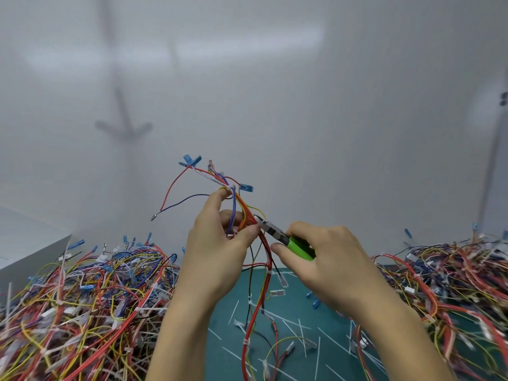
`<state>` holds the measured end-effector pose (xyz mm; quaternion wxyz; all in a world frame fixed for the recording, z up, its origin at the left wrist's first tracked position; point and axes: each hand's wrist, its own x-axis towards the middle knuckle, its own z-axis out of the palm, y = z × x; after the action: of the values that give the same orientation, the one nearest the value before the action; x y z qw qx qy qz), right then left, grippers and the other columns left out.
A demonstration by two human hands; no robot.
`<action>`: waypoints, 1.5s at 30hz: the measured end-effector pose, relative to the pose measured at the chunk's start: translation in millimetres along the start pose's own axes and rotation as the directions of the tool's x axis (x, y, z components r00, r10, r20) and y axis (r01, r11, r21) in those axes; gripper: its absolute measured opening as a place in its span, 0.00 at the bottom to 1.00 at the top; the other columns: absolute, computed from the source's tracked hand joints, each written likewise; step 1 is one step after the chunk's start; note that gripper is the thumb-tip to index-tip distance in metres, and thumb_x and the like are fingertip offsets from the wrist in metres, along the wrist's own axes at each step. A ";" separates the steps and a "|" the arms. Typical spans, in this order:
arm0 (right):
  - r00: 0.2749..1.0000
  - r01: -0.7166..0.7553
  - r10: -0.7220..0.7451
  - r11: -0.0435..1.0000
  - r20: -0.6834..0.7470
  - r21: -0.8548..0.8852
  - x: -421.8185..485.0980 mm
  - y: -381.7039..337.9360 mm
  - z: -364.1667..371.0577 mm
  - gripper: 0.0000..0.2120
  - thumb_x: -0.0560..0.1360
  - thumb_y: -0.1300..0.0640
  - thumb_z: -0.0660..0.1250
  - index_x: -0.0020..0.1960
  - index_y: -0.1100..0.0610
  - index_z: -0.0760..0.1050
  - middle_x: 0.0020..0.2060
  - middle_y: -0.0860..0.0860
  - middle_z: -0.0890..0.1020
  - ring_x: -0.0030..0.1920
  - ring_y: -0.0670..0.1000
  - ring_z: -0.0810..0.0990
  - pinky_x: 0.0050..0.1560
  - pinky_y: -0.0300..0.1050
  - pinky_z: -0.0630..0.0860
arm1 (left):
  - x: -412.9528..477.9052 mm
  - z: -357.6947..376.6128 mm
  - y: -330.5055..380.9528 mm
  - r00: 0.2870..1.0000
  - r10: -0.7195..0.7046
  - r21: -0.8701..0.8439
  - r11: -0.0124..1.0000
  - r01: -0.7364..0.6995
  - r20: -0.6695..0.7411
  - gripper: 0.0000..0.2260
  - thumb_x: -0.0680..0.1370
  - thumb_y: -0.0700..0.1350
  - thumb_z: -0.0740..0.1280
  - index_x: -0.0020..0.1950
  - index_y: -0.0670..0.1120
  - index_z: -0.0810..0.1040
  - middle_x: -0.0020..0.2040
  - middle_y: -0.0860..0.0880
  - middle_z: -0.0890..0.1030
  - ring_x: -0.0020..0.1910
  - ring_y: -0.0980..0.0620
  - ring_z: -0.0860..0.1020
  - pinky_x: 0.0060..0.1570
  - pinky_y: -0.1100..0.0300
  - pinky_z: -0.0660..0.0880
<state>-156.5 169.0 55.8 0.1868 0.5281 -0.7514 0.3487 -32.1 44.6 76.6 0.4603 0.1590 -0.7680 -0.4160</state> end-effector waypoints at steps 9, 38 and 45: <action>1.000 -0.023 0.022 0.997 0.005 0.071 0.2 2.1 -1.8 0.19 0.73 0.32 0.59 0.38 0.47 0.70 0.27 0.48 0.71 0.32 0.48 0.70 0.30 0.42 0.63 | 1.2 5.5 -1.1 0.996 0.079 0.048 0.996 -0.078 -0.031 0.25 0.75 0.42 0.74 0.62 0.61 0.66 0.40 0.58 0.83 0.41 0.64 0.80 0.40 0.77 0.70; 0.992 -0.110 0.097 0.974 0.075 0.196 1.0 -5.7 -8.4 0.24 0.74 0.35 0.61 0.37 0.56 0.72 0.28 0.52 0.68 0.29 0.47 0.62 0.30 0.44 0.58 | -0.9 10.9 1.0 0.959 0.269 0.168 0.953 -0.252 -0.090 0.24 0.74 0.39 0.74 0.64 0.57 0.68 0.44 0.67 0.79 0.41 0.70 0.78 0.40 0.79 0.69; 0.990 -0.125 0.109 0.969 0.085 0.214 0.7 -6.1 -8.1 0.23 0.75 0.36 0.63 0.35 0.55 0.69 0.26 0.48 0.66 0.29 0.47 0.62 0.29 0.41 0.59 | -0.3 11.7 -1.2 0.953 0.285 0.173 0.948 -0.266 -0.098 0.25 0.74 0.38 0.73 0.63 0.57 0.68 0.42 0.67 0.80 0.40 0.70 0.78 0.39 0.80 0.68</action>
<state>-151.9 173.2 63.8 0.0791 0.5126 -0.7444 0.4205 -41.8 49.9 72.8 0.5460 0.1110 -0.7836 -0.2749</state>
